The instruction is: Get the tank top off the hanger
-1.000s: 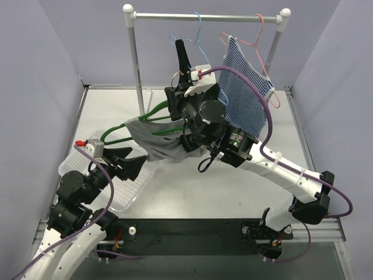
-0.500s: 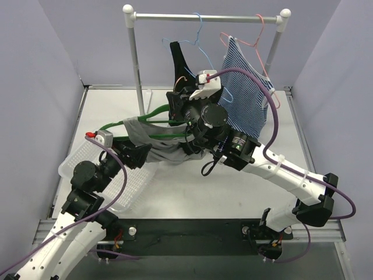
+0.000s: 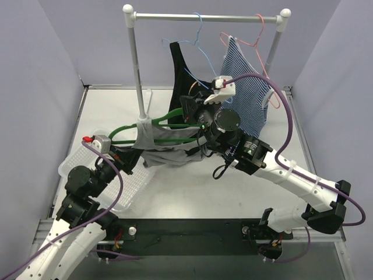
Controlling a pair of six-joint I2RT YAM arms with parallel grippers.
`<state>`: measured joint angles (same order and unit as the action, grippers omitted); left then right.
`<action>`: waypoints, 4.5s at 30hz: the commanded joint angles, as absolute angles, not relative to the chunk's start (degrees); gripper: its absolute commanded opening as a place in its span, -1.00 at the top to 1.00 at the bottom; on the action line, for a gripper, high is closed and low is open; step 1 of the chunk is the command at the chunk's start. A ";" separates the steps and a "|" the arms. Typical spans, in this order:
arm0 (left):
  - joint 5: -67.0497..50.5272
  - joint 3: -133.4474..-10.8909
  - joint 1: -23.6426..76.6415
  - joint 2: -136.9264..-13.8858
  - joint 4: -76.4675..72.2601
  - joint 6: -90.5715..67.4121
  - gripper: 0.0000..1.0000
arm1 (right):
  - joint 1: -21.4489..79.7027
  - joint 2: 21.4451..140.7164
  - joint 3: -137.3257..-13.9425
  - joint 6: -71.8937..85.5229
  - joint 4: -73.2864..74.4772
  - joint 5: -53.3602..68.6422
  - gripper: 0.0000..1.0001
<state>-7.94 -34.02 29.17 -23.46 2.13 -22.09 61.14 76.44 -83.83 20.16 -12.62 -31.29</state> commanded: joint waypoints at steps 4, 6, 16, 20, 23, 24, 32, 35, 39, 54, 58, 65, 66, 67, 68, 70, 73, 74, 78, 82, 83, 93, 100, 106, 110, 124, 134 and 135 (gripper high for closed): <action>-9.14 -42.71 29.27 -18.90 13.27 -22.76 1.00 | 57.66 67.68 -73.59 23.38 -14.59 -31.90 1.00; -10.10 -43.68 29.27 -18.37 14.76 -23.11 1.00 | 56.52 65.32 -71.29 23.82 -14.33 -31.73 1.00; -5.28 -50.35 29.27 -19.51 21.88 -22.77 1.00 | 55.81 52.39 -61.88 21.45 -9.94 -27.08 1.00; -3.96 -52.82 29.27 -21.27 23.55 -22.15 1.00 | 55.81 48.79 -60.82 20.92 -3.80 -24.53 1.00; -4.30 -54.05 29.27 -23.02 23.91 -21.80 1.00 | 55.81 46.06 -59.15 21.18 -2.29 -23.56 1.00; -4.48 -54.31 29.27 -23.29 24.17 -21.80 1.00 | 55.81 44.75 -58.98 21.09 -2.11 -22.95 1.00; -6.06 -54.05 29.27 -26.80 24.43 -22.67 1.00 | 55.81 40.52 -59.85 24.17 -4.04 -18.73 1.00; -6.33 -55.19 29.27 -28.82 25.57 -23.03 1.00 | 55.81 39.73 -59.94 24.61 -5.01 -16.97 1.00; -6.42 -57.65 29.27 -31.72 28.38 -23.12 1.00 | 55.81 37.80 -59.15 23.04 -6.06 -12.15 1.00; -24.09 -64.95 29.27 -37.00 28.81 -25.14 1.00 | 55.81 27.78 -51.95 12.48 -4.57 -0.71 1.00; -15.57 -67.84 29.27 -40.42 37.69 -21.81 1.00 | 55.81 24.79 -51.07 11.60 -6.76 -0.44 1.00; -15.55 -68.30 29.27 -42.45 38.86 -22.15 1.00 | 55.81 22.76 -47.73 12.12 -12.03 -0.53 1.00; -17.99 -67.94 29.27 -42.28 37.28 -22.50 1.00 | 55.81 22.94 -47.46 12.30 -12.65 -1.22 1.00; -18.97 -67.42 29.27 -41.75 36.66 -22.59 1.00 | 55.81 23.03 -47.11 12.74 -14.40 -1.93 1.00; -19.85 -65.93 29.27 -41.40 35.08 -22.76 1.00 | 55.81 23.20 -46.67 13.53 -15.55 -2.80 1.00; -21.27 -64.43 29.27 -40.09 33.93 -23.46 1.00 | 55.81 22.94 -44.58 13.97 -20.62 -6.14 1.00; -22.93 -61.35 29.27 -38.77 32.26 -24.52 1.00 | 55.81 22.32 -41.41 14.15 -30.89 -10.18 1.00; -23.98 -59.96 29.27 -38.50 31.21 -24.78 1.00 | 55.81 22.76 -40.00 13.98 -33.20 -10.98 1.00; -30.04 -56.53 29.27 -38.06 26.73 -28.37 1.00 | 55.81 25.31 -39.20 13.71 -41.47 -12.74 1.00; -30.60 -54.41 29.27 -38.06 24.08 -30.58 1.00 | 55.81 28.65 -40.08 14.76 -47.62 -12.22 1.00; -29.37 -54.58 29.27 -38.06 24.78 -30.41 1.00 | 55.81 29.35 -40.43 14.85 -48.25 -12.13 1.00; -14.09 -68.46 29.09 -43.15 36.56 -26.10 1.00 | 55.81 20.67 -40.87 13.54 -26.66 -11.51 1.00; -9.05 -69.96 29.09 -44.82 36.12 -26.81 1.00 | 55.81 14.33 -41.48 13.54 -19.25 -10.99 1.00; -19.74 -66.02 29.09 -45.62 28.95 -27.33 1.00 | 55.81 16.43 -41.49 14.76 -24.15 -10.37 1.00; -24.95 -58.29 29.09 -42.55 21.46 -27.33 1.00 | 55.81 19.86 -40.61 16.61 -34.16 -12.38 1.00; -29.08 -40.97 29.18 -38.24 4.35 -27.33 -0.35 | 55.81 34.79 -46.66 21.53 -52.21 -17.05 1.00; -28.05 -33.57 38.55 -42.51 -17.84 -14.43 -0.75 | 55.90 42.80 -54.93 25.57 -51.77 -12.84 1.00; -27.43 -33.92 39.98 -43.93 -19.76 -13.54 -0.79 | 55.90 43.67 -55.89 25.84 -51.77 -12.66 1.00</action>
